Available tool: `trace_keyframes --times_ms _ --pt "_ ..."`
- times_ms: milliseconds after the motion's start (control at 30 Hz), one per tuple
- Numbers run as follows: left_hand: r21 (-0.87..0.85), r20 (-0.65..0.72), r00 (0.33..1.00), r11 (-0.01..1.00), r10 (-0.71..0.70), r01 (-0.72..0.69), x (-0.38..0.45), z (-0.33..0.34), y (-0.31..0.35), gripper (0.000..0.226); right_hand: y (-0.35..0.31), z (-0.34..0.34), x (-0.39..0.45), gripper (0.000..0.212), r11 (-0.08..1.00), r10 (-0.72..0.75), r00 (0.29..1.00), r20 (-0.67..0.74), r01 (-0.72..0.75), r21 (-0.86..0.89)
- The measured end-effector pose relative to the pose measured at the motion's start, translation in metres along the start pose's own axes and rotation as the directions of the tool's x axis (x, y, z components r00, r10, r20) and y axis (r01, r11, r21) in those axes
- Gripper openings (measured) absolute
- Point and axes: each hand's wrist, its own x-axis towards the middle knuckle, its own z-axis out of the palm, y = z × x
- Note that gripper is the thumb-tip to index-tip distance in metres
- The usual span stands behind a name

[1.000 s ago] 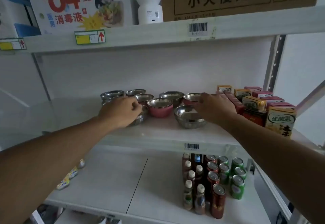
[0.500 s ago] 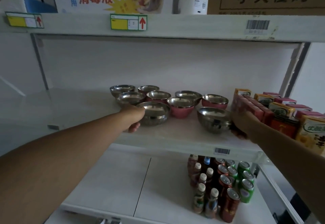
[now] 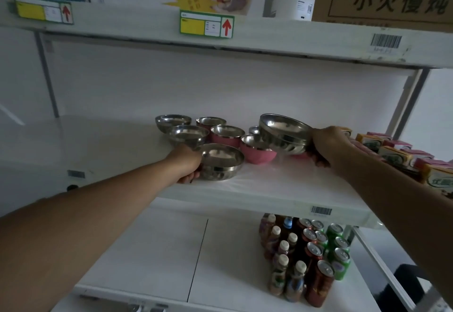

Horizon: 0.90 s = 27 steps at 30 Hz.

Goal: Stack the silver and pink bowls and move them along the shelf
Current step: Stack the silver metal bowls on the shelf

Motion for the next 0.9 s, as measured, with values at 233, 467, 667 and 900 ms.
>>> trace_keyframes --times_ms 233,467,667,900 --pt "0.005 0.118 0.993 1.000 0.019 -0.019 -0.018 -0.009 0.004 0.068 -0.032 0.053 -0.018 0.037 0.992 -0.119 0.985 0.129 0.124 -0.036" --pt "0.144 -0.077 0.994 0.987 0.081 -0.069 -0.020 -0.051 -0.018 0.070 -0.041 0.098 -0.027 0.025 0.994 -0.102 0.948 0.302 0.105 0.005" --pt "0.145 -0.171 0.981 0.987 0.092 -0.068 -0.020 -0.071 -0.031 0.062 -0.023 0.126 -0.014 0.024 0.965 -0.172 0.932 0.320 0.225 -0.137" --pt "0.207 -0.118 0.983 0.972 0.140 -0.114 -0.018 -0.068 -0.033 0.061 -0.012 0.132 -0.018 0.054 0.928 -0.186 0.928 0.321 0.273 -0.252"
